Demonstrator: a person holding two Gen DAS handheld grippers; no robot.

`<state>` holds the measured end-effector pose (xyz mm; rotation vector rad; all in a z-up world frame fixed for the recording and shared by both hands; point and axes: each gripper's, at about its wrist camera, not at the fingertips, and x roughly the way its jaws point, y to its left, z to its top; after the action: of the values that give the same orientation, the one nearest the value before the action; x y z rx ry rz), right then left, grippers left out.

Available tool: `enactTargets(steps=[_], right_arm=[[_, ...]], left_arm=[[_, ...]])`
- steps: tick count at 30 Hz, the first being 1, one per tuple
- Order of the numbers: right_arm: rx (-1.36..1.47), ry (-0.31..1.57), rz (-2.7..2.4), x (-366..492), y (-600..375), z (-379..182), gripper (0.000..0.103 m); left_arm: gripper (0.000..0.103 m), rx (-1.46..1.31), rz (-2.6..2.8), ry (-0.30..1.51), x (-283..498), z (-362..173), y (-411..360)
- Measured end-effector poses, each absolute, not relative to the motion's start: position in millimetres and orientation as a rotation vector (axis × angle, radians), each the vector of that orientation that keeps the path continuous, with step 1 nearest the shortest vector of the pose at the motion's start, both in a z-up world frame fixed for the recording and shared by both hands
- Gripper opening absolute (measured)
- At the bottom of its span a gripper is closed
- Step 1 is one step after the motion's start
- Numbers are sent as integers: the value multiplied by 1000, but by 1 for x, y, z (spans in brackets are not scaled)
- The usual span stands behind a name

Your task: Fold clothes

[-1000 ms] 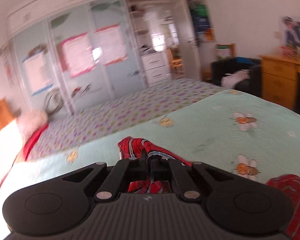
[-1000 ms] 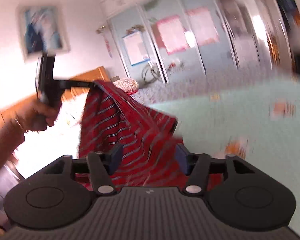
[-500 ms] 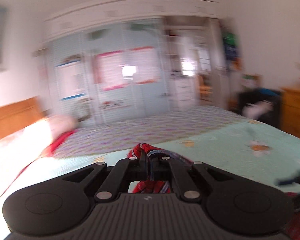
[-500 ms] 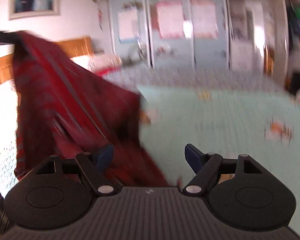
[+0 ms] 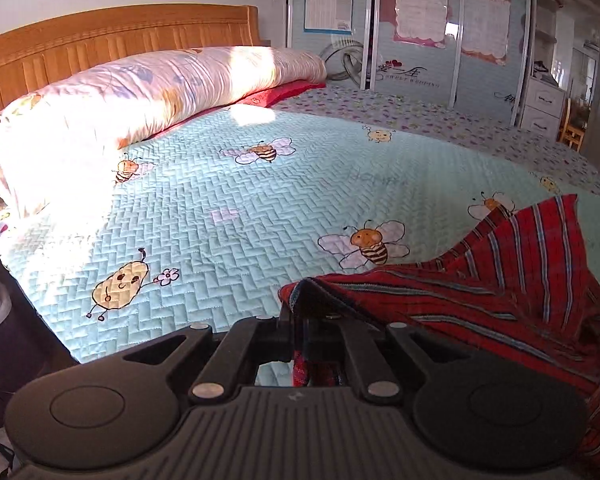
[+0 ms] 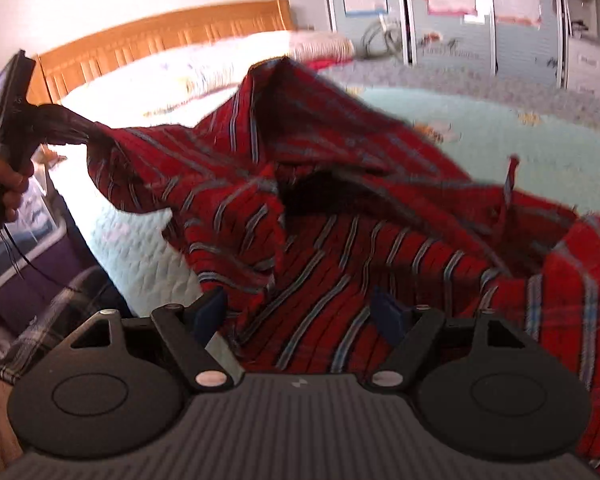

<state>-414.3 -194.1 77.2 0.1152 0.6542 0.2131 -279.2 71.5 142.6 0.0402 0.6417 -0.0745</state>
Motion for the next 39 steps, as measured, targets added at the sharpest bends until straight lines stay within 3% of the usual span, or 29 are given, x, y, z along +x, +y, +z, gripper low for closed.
enactTargets(steps=[4,6,10,12,14,19,21,26,28,29,30,31,32,36,39], right_arm=[[183,658,239,-414,-194,76,78],[204,652,237,-417,-193,76,78],[212,635,216,-418,-194,70,78],[234,622,210,-420,-196,71,78],[256,608,205,-422,-198,73,78],[248,588,173,-433,-205,83,78],[231,578,147,-444,-210,88,78],[246,561,69,-471,-228,94,78],[275,551,40,-478,-235,93,78],[292,541,25,-482,-239,93,78],[307,528,8,-485,-243,93,78],[322,515,-9,-489,-247,93,78],[338,495,-32,-494,-251,95,78],[371,408,-137,-515,-270,102,78],[356,366,-198,-528,-285,108,78]], left_arm=[[12,37,-111,606,-291,172,69],[29,38,-99,567,-304,188,73],[49,100,-346,446,-334,221,57],[83,254,-563,392,-351,227,16],[88,429,-736,340,-363,223,-34],[88,704,-1097,464,-341,175,-124],[82,767,-1156,539,-318,156,-143],[82,737,-1277,744,-270,141,-172],[81,734,-1245,737,-271,133,-173],[69,732,-1226,731,-272,129,-173],[40,730,-1207,725,-273,125,-173],[23,729,-1188,720,-274,121,-173],[13,727,-1169,714,-275,117,-173],[9,595,-1035,628,-277,130,-157],[9,469,-906,481,-278,172,-136]])
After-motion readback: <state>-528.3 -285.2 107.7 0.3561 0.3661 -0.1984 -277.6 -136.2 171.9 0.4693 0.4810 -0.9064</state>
